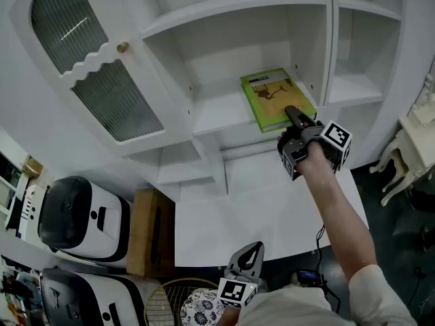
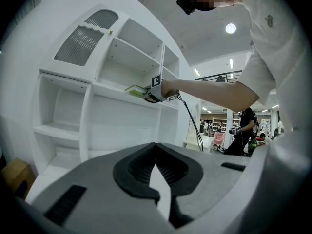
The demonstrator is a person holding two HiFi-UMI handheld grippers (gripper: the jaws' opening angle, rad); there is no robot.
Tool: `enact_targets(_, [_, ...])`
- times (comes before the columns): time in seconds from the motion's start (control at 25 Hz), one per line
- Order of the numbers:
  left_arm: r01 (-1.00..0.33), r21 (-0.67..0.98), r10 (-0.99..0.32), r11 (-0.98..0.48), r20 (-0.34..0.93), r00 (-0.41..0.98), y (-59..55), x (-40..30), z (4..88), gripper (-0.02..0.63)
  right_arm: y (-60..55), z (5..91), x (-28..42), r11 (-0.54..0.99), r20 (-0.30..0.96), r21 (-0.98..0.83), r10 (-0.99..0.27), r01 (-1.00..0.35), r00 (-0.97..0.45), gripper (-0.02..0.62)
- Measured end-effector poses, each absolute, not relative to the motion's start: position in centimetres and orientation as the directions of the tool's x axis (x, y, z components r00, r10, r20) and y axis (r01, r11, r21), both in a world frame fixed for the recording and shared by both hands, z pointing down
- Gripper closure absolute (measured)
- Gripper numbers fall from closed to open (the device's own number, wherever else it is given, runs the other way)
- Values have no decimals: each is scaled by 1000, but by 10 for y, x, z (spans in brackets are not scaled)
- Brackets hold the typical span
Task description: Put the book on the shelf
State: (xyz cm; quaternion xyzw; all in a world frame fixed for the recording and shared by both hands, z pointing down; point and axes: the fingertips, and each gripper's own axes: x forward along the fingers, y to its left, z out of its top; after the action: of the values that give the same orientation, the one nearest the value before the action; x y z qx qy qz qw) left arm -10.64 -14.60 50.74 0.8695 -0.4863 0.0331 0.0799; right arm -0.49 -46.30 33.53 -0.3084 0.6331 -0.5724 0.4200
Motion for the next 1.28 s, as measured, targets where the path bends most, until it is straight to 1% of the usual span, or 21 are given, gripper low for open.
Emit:
enact_targets(0.32, [-849, 107, -839, -517, 135, 528, -144, -107, 507, 603, -467, 335, -6, 180, -203, -979, -868, 95, -453, 440])
enact_targets(0.48, [-851, 105, -839, -514, 142, 525, -143, -108, 509, 603, -467, 331, -4, 219, -229, -973, -868, 75, -440, 434])
enact_targets(0.56, [-852, 104, -840, -513, 143, 523, -142, -109, 509, 603, -467, 330, -2, 240, -238, -969, -872, 51, -427, 406])
enact_targets(0.68, [-854, 106, -842, -509, 147, 520, -142, -111, 511, 603, -467, 329, -2, 259, -255, -965, -868, 51, -425, 365])
enact_targets(0.84, [-852, 106, -840, -513, 145, 524, -143, -111, 511, 603, -466, 325, -4, 279, -268, -960, -862, 38, -429, 325])
enact_targets(1.28, [-848, 106, -837, -520, 138, 530, -142, -106, 509, 603, -454, 346, 2, 239, -231, -970, -867, 38, -442, 322])
